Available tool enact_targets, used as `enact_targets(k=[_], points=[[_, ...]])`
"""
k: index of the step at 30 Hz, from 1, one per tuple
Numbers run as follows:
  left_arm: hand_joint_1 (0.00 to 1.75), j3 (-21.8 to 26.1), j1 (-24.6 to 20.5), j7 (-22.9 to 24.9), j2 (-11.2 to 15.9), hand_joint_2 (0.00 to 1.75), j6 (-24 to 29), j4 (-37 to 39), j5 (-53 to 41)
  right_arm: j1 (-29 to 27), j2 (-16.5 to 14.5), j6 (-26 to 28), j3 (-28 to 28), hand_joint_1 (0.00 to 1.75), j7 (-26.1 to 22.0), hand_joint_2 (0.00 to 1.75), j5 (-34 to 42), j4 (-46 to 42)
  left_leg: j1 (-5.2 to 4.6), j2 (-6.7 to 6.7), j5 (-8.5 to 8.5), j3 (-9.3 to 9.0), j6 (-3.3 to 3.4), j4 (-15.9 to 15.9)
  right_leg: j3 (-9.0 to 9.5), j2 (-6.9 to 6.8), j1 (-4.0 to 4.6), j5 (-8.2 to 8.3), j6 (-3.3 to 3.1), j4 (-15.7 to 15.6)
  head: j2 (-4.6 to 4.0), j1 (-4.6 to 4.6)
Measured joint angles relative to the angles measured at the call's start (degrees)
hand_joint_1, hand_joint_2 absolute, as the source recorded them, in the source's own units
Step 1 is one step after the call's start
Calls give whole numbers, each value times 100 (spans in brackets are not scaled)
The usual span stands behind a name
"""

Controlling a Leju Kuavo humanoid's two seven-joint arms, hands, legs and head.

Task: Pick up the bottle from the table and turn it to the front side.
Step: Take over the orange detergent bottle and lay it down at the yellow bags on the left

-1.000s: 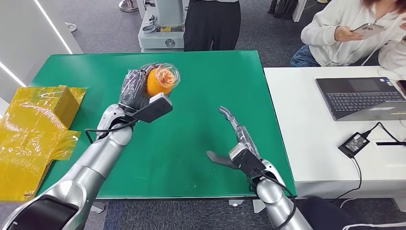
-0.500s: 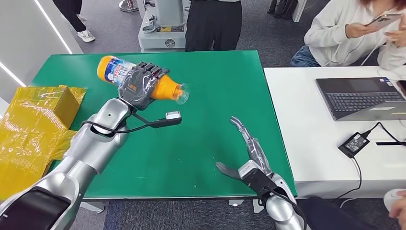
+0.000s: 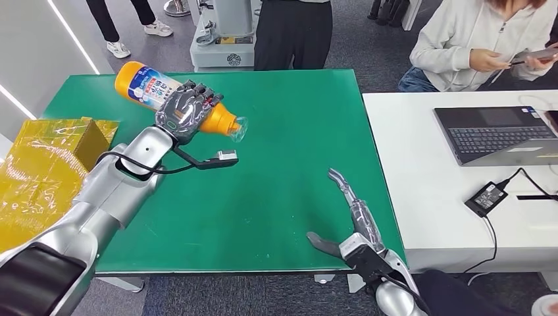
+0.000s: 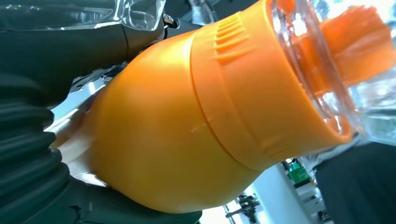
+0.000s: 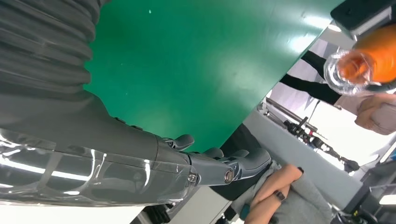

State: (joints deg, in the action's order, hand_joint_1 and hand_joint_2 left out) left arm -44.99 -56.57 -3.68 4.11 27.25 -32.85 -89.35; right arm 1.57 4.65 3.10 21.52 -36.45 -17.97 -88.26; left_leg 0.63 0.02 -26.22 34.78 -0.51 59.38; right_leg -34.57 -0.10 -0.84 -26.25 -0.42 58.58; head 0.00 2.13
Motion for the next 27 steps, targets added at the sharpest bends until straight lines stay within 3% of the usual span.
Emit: enact_targets(k=[4, 14, 22, 27], points=[[175, -256, -222, -2, 207, 175, -241, 137, 0, -158, -1, 8, -64, 0, 32, 175, -17, -138, 0, 3, 0, 0, 0, -1, -1, 4, 0, 0, 0, 1, 0, 1], [175, -238, -631, -206, 767, 175, -833, 303, 276, -346, -3, 45, -196, 0, 46, 175, -73, -355, 1, 2, 0, -1, -1, -3, -1, 3, 1, 0, -1, 3, 0, 1], [175, 70, -657, -346, 1005, 175, -1107, 398, 714, -505, -75, 47, -318, 0, 61, 175, -164, -522, 0, 5, 0, 1, -1, -3, 0, 6, 0, 0, -1, 2, 0, 0], [175, 442, -478, -458, 1311, 175, -1225, 417, 993, -647, -186, -62, -468, 0, 54, 175, -213, -604, 0, 8, 0, -3, -1, -9, -2, 9, 0, -1, -2, 3, 0, 1]])
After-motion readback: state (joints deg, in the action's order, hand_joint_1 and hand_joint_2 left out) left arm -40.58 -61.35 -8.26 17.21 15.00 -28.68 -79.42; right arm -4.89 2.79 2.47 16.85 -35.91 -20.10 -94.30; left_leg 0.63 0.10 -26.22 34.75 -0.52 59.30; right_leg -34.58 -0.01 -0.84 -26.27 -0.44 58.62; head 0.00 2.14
